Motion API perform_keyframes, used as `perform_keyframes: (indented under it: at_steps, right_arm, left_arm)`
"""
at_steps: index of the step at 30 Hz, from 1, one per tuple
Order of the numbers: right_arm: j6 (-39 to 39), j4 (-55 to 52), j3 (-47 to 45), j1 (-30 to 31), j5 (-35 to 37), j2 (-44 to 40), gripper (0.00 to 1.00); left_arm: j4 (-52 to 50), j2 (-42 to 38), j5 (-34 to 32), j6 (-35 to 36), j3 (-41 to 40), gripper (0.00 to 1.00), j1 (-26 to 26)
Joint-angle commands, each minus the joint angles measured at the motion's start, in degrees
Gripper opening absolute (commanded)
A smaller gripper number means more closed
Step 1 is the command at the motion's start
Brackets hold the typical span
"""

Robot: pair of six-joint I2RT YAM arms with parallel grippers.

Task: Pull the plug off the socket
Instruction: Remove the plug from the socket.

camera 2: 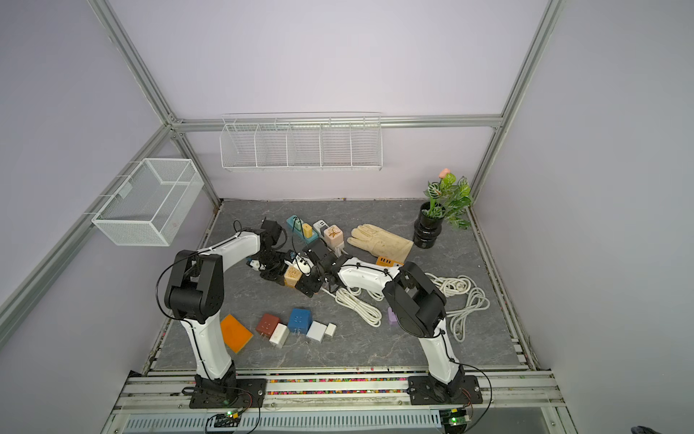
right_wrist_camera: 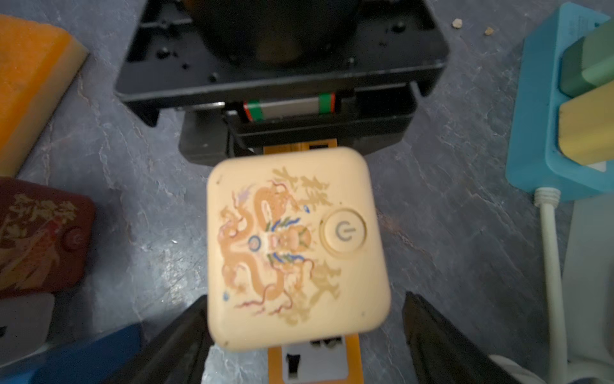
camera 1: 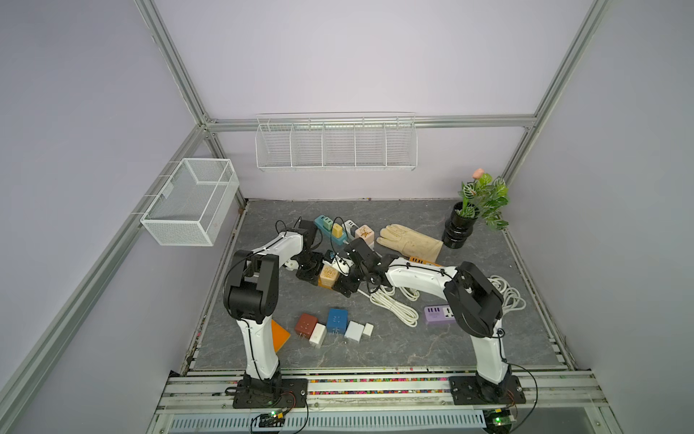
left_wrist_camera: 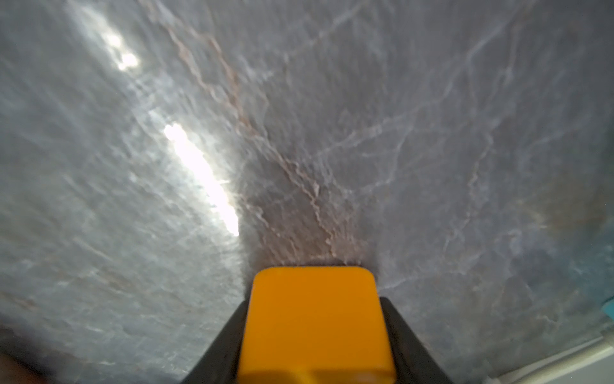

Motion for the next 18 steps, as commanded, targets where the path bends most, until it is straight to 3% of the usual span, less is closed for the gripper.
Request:
perform_keyframes:
  at_steps: [1,11,16,18]
  right_arm:
    - [-1.8,-0.6,2.4,0.6,-1.7,1.5,0.91]
    - [-1.6,-4.0,8.8,0.6,-4.1,5.8,0.82]
    - [-1.8,-5.5,9.2,0.6,-4.8,6.1,0.71]
    - [-1.8,-5.6,9.1,0.6,-4.8,5.9,0.62]
  left_arm:
    - [-0.6,0.4,0.9,1.4,-0.2,0.00,-0.7]
    - [-0.6,0.7,1.3,1.5,-0.2,0.00,-0.7]
    - [-0.6,0.7,1.2,1.5,0.1,0.00,-0.7]
    - [-0.6,0.9,1.3,1.5,0.3,0.00,-0.7]
